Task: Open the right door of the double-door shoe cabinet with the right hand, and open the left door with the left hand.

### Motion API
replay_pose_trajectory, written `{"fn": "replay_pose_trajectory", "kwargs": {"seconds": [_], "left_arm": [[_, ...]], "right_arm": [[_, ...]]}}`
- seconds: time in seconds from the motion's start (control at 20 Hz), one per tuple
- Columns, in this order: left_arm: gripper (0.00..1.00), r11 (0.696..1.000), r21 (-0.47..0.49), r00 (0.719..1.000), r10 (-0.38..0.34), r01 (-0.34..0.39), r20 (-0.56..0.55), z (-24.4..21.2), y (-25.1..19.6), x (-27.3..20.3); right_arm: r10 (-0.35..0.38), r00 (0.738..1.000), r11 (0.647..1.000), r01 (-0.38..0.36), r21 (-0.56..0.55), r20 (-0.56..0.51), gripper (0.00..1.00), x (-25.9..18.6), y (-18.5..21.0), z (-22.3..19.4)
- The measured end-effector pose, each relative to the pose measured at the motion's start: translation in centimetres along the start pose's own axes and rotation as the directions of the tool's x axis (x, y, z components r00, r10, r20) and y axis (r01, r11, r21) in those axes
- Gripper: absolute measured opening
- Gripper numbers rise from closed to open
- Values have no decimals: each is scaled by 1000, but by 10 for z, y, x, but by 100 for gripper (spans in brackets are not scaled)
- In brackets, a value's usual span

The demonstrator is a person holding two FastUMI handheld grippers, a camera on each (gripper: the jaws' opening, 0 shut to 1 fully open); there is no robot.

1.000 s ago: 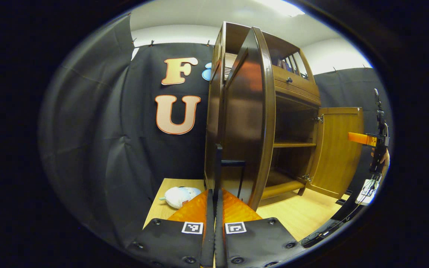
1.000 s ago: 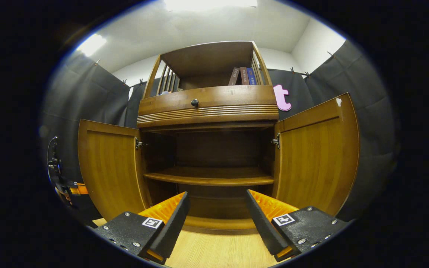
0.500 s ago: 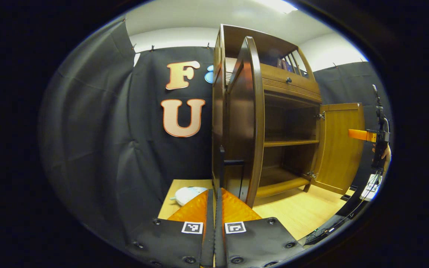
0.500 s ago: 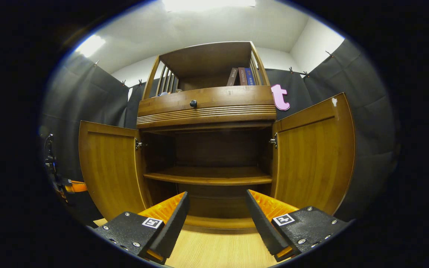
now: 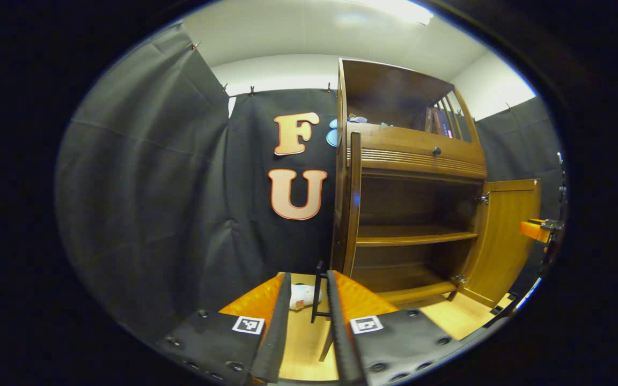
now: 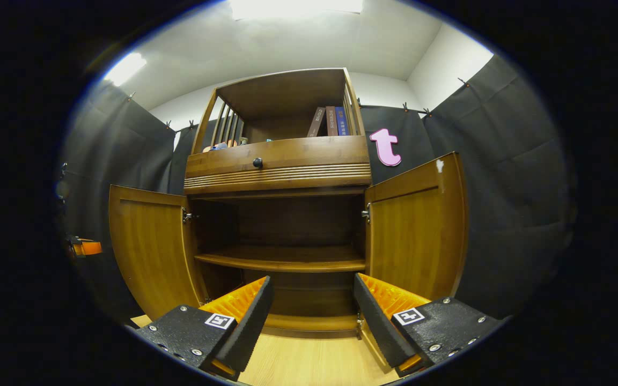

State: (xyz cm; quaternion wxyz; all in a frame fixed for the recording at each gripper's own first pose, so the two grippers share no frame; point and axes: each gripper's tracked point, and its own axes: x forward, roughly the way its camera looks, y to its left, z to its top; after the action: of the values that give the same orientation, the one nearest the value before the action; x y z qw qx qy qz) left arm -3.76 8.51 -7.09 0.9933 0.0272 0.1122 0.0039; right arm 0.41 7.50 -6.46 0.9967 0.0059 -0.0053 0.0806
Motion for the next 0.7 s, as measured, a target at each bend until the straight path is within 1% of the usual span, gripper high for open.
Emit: {"fn": "replay_pose_trajectory", "kwargs": {"seconds": [0.2, 0.3, 0.35, 0.5, 0.7], "left_arm": [[66, 1000, 5, 999, -12, 12, 45, 24, -32, -12], [70, 1000, 3, 998, -24, 24, 63, 35, -45, -16], [76, 999, 4, 997, -34, 34, 72, 39, -52, -21], [78, 999, 14, 993, -52, 51, 103, 56, -70, -26], [87, 997, -20, 990, -78, 81, 117, 71, -95, -23]], "right_arm": [[1, 1000, 1000, -1, -6, 6, 92, -8, -9, 7], [-2, 1000, 1000, 2, -13, 12, 92, -14, -15, 12], [-4, 1000, 1000, 5, -14, 16, 92, -16, -18, 14], [-14, 1000, 1000, 14, -20, 21, 92, -20, -27, 18], [-11, 1000, 1000, 11, -25, 20, 92, -24, -34, 21]]}}
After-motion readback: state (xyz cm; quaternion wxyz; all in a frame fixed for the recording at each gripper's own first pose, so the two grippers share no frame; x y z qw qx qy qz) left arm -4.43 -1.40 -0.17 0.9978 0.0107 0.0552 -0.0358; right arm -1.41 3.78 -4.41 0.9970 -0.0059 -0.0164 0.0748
